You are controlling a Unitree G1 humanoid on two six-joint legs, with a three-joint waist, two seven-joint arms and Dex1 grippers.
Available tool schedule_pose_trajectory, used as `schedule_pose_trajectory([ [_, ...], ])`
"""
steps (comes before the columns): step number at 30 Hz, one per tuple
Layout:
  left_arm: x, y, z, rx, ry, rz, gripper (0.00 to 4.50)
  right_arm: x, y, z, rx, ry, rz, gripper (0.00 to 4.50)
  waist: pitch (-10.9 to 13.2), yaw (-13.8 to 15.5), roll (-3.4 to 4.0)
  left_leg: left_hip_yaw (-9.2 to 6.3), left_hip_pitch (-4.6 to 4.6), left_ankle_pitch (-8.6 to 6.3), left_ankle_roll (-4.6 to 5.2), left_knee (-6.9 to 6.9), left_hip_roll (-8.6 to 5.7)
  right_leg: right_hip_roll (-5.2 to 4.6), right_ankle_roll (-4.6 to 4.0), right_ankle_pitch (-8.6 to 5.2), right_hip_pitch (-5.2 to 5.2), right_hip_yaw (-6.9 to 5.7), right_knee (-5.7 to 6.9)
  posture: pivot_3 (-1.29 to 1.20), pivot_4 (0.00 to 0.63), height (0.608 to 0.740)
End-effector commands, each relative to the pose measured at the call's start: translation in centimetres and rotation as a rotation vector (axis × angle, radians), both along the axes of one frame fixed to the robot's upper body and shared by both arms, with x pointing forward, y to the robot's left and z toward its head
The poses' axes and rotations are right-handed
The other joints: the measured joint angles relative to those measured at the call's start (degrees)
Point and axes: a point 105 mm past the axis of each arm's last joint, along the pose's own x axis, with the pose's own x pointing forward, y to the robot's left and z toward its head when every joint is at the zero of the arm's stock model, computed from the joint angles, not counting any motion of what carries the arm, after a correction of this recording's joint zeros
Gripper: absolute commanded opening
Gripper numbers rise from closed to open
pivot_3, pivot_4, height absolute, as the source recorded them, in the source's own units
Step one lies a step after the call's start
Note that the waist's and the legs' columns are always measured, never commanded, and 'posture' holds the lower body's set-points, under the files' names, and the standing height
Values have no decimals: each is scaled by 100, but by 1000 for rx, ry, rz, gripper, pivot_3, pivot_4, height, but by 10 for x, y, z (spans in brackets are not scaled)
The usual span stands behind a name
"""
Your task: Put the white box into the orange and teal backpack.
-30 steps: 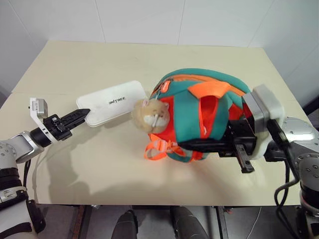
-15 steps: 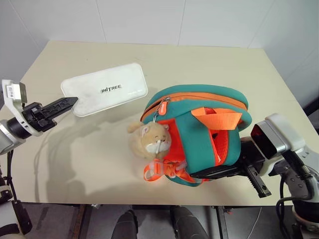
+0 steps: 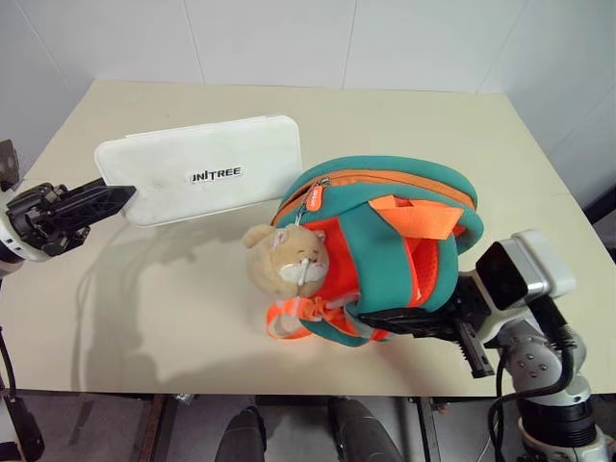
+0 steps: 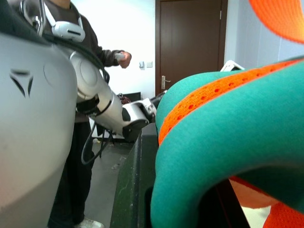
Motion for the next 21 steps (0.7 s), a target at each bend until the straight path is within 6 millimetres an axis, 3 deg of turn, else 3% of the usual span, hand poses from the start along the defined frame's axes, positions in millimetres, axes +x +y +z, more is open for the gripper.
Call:
schedule_pose_trajectory([
  [1,-13,-5,20,67,-93,-60,1248,-4,0,1,4,-50,4,0,0,-3,0,0,0,0,0,0,0,0,0,-1,0,0,2,0,150,740],
  [10,-25,6,49,116,-255,-6,1248,2,-4,-6,-36,-32,-20,0,0,-11,-1,0,14,1,-1,4,1,2,-9,-9,2,0,24,0,150,740],
  [21,-54,14,64,104,-376,75,1248,13,-6,-9,-56,-15,-16,0,1,-18,-2,1,31,1,-2,6,1,2,-17,-24,7,1,57,0,150,740],
])
